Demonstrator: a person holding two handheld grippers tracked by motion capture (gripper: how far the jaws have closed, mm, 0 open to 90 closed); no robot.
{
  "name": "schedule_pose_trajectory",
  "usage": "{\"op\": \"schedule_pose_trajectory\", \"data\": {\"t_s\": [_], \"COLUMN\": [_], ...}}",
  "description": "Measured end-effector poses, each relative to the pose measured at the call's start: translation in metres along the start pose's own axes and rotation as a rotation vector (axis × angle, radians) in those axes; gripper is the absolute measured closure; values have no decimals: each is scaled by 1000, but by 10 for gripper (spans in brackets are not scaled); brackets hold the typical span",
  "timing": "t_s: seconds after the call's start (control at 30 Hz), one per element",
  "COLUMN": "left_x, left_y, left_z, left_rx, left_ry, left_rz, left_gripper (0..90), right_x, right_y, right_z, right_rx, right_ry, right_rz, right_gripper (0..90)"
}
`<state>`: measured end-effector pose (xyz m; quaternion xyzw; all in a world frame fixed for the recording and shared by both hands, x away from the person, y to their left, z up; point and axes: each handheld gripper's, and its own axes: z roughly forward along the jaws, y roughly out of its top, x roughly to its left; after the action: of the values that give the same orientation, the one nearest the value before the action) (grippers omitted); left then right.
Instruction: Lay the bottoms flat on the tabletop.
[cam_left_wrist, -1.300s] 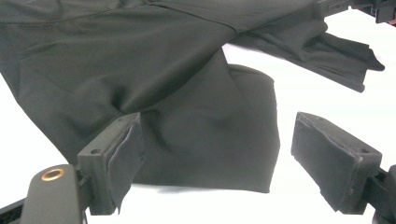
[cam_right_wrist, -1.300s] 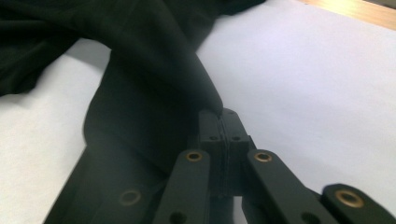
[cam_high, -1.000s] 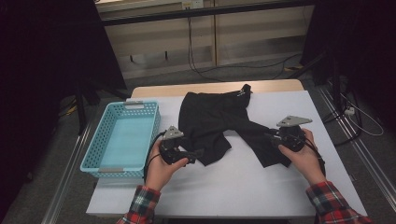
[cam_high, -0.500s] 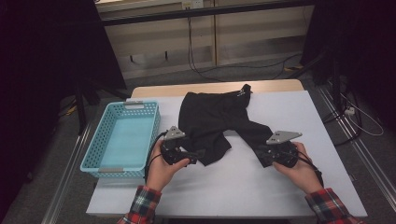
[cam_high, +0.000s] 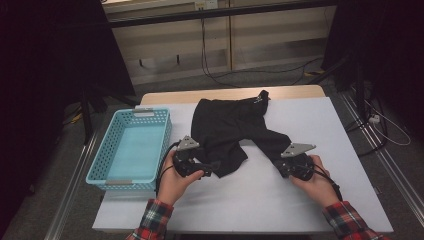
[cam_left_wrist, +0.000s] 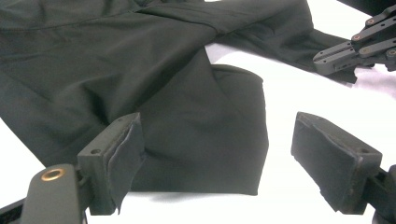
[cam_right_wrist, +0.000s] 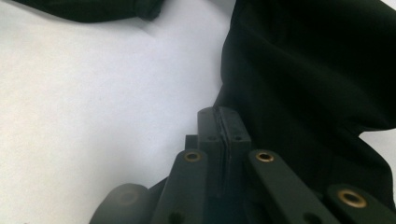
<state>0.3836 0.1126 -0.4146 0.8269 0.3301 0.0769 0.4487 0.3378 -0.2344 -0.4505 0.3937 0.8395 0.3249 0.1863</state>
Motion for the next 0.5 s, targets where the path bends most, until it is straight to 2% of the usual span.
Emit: {"op": "schedule_pose_trajectory", "data": {"t_s": [0.1,0.23,0.37,0.5], "left_x": [1,3,2,2], "left_y": [0,0,0,-1], "left_z": [-1,-2,-1,-2], "left_rx": [-5,-9,-4,-1], "left_ry": [4,2,-1,-1], "left_rz": [-9,-15,-11,-9], "left_gripper": [176,176,176,176], "right_x": [1,13,30,40], "right_y": [0,4,11,9], "right_z": [-3,-9,-16,-26], "right_rx": [1,-20,-37,-51], "right_ry": [45,107,131,162], "right_rz": [14,4,-39,-54], "right_gripper": [900,900,900,900]}}
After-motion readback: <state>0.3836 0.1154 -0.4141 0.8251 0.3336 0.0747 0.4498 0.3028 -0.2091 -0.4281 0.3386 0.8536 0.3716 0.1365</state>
